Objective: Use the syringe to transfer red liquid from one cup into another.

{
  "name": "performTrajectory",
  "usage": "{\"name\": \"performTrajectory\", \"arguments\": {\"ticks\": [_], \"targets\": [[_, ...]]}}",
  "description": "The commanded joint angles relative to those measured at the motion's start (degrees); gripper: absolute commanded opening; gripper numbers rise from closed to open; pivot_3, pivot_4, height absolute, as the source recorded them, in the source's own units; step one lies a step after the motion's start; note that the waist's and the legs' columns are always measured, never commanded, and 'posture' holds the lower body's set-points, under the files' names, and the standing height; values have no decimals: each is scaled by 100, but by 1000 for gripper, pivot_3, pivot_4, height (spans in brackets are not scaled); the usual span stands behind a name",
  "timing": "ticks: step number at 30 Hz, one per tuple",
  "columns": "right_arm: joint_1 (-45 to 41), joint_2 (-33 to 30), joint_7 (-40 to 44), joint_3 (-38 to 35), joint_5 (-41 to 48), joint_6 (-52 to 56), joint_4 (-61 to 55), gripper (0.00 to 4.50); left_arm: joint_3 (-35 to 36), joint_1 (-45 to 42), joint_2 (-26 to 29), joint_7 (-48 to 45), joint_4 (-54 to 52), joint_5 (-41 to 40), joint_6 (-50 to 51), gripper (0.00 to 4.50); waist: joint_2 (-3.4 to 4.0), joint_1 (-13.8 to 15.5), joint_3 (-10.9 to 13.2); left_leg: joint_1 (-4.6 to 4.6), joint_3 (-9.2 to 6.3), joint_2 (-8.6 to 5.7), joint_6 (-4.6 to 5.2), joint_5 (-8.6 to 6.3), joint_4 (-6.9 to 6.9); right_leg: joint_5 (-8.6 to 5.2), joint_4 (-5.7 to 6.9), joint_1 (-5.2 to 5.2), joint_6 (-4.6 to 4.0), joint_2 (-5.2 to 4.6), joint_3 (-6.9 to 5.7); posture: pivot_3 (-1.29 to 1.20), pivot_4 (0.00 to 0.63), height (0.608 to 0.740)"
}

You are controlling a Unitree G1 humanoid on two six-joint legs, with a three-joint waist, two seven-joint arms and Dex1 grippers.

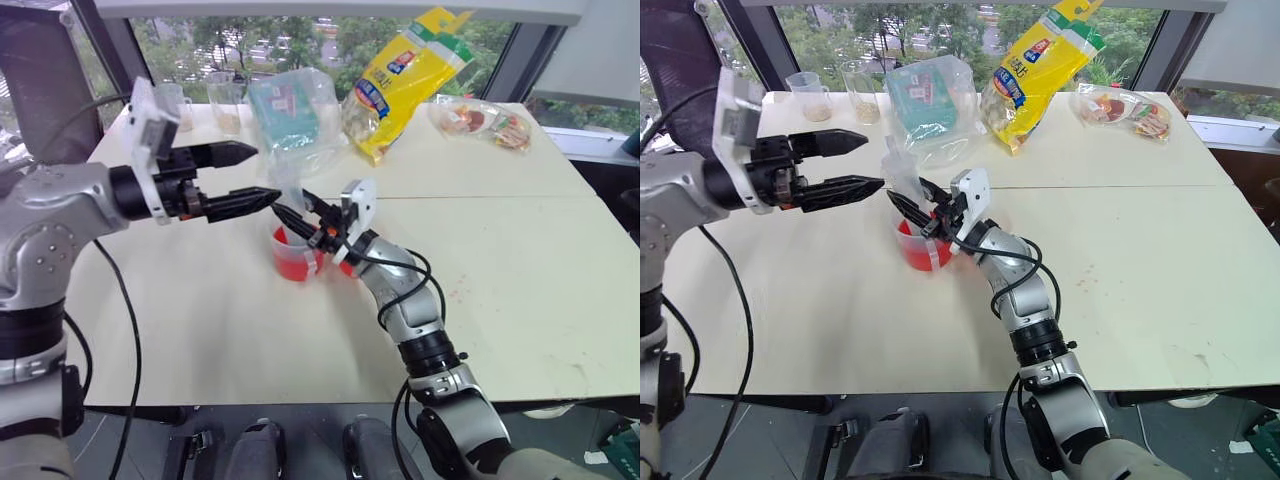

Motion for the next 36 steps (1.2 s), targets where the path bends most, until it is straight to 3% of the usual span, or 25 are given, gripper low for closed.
{"name": "performTrajectory", "arguments": {"ticks": [1,13,25,28,35,36], "targets": [[-53,23,10,61,-22,-90,-32,1365,-46,-187,-88,-9,3,86,-143,4500,0,-9,0,1,1,0,0,0,0,0,0,0,0,0,0,0,150,740],[-90,6,9,83,-71,-70,37,1365,-153,-214,-278,-47,11,71,89,4500,0,-2,0,3,0,0,-3,2,1,0,7,0,0,-1,1,0,150,740],[-93,-36,12,90,-109,-19,24,1365,-363,-384,-866,157,400,335,-37,4500,-1,2,0,5,-1,0,-5,3,3,0,11,1,0,-1,1,0,150,740],[-94,-39,8,89,-108,-6,18,1365,-306,-416,-969,196,475,312,-18,3632,-1,-3,0,5,-1,-1,-5,3,4,0,12,1,0,-1,1,0,150,740],[-104,-59,18,94,-104,35,2,1365,-287,-475,-1068,238,564,361,-48,239,-1,-2,-1,6,-1,0,-5,3,4,0,13,1,0,-1,1,0,150,740],[-104,-67,31,101,-100,58,1,1365,-280,-492,-1076,246,572,365,-49,111,-1,1,-1,6,-1,0,-5,3,3,0,13,1,0,-1,1,0,150,740]]}}
